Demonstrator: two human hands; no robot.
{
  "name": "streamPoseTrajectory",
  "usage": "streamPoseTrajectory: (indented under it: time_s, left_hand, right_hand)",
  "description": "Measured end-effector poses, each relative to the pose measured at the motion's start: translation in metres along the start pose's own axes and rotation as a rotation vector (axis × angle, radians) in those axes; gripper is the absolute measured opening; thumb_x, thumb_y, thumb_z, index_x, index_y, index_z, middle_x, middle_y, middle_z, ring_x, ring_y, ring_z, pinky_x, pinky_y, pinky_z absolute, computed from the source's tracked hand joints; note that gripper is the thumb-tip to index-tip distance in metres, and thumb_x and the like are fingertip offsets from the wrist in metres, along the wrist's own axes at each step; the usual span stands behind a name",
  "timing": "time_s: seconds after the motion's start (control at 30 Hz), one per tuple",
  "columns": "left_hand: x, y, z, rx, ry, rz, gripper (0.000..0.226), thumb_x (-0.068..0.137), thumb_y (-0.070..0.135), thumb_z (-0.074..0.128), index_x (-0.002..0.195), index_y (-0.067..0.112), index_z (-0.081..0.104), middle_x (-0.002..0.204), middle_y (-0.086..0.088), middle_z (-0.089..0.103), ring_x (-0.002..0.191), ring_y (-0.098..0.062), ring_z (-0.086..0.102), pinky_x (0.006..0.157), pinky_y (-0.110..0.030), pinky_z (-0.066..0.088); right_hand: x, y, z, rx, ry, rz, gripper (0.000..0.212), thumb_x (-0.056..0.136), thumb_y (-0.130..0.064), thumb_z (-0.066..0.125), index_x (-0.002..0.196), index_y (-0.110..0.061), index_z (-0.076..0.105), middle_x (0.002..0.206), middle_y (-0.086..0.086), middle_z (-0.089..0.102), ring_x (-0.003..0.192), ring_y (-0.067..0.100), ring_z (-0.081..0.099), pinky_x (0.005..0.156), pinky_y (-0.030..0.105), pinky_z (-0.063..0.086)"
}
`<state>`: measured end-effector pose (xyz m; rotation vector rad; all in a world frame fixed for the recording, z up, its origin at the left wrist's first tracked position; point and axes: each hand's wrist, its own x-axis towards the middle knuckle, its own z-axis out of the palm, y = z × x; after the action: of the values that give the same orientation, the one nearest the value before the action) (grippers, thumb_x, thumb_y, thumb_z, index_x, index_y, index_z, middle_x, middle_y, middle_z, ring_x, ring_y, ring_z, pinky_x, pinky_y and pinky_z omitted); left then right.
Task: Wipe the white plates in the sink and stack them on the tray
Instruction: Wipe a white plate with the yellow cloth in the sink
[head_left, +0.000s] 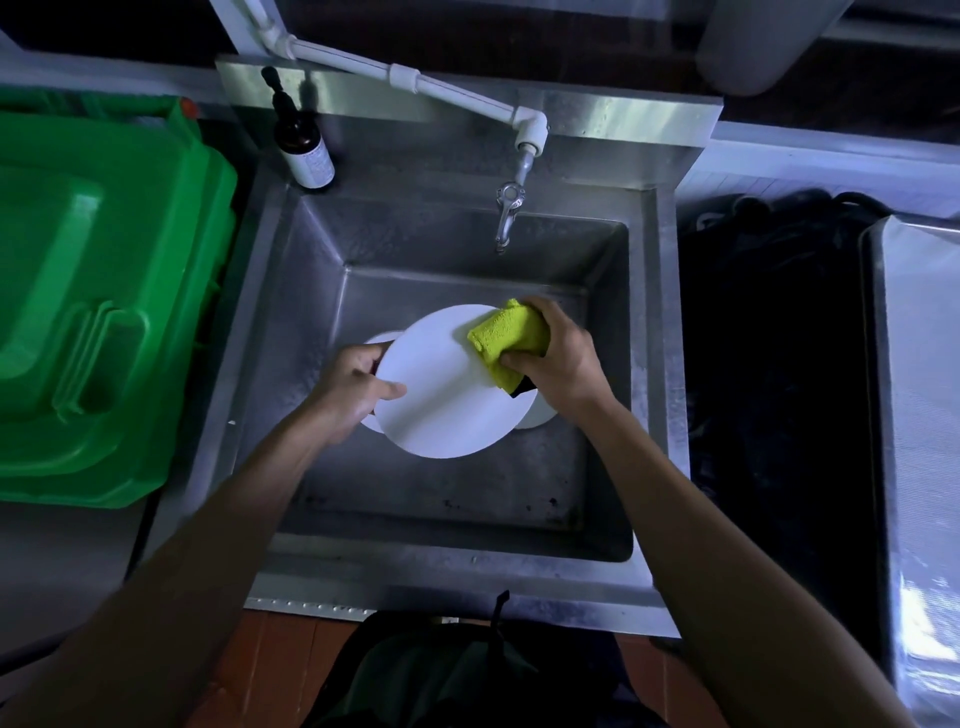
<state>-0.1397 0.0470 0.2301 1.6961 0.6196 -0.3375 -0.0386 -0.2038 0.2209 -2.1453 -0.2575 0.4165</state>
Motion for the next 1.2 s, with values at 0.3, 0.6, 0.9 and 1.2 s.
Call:
streamPoseTrajectory:
  time_s: [0.3, 0.6, 0.9, 1.2]
  left_hand:
    - [0.014, 0.01, -0.007, 0.171, -0.006, 0.118, 0.045, 0.081, -0.01, 0.069, 0.09, 0.034, 0.074, 0.089, 0.01, 0.077, 0.087, -0.017, 0.071, 0.084, -0.041, 0.057]
    - [0.016, 0.016, 0.001, 0.432, -0.048, 0.204, 0.064, 0.078, -0.008, 0.068, 0.098, 0.053, 0.066, 0.08, 0.027, 0.072, 0.082, -0.004, 0.066, 0.08, -0.035, 0.056]
    - [-0.004, 0.006, 0.013, 0.394, 0.144, 0.314, 0.042, 0.088, 0.003, 0.058, 0.106, 0.034, 0.079, 0.078, 0.042, 0.064, 0.076, 0.017, 0.057, 0.063, -0.005, 0.039]
    - [-0.019, -0.024, 0.027, -0.675, 0.195, -0.401, 0.028, 0.099, 0.033, 0.061, 0.11, 0.009, 0.067, 0.117, -0.018, 0.073, 0.097, -0.033, 0.074, 0.081, -0.049, 0.059]
  right_hand:
    - [0.001, -0.007, -0.007, -0.048, 0.004, -0.071, 0.064, 0.072, -0.017, 0.08, 0.131, -0.023, 0.058, 0.122, -0.002, 0.065, 0.111, 0.02, 0.058, 0.098, 0.041, 0.048]
    - [-0.003, -0.019, 0.003, -0.258, -0.034, -0.225, 0.055, 0.071, -0.018, 0.075, 0.124, -0.022, 0.062, 0.122, 0.0, 0.065, 0.106, 0.028, 0.062, 0.086, 0.041, 0.052]
    - [-0.028, -0.013, 0.014, -0.299, 0.186, -0.402, 0.036, 0.074, -0.018, 0.063, 0.109, -0.016, 0.067, 0.107, 0.002, 0.065, 0.093, 0.029, 0.058, 0.075, 0.037, 0.05]
    - [-0.039, -0.002, 0.006, -0.299, 0.362, -0.473, 0.044, 0.075, -0.001, 0.068, 0.115, -0.016, 0.061, 0.111, 0.002, 0.062, 0.093, 0.025, 0.054, 0.073, 0.042, 0.051]
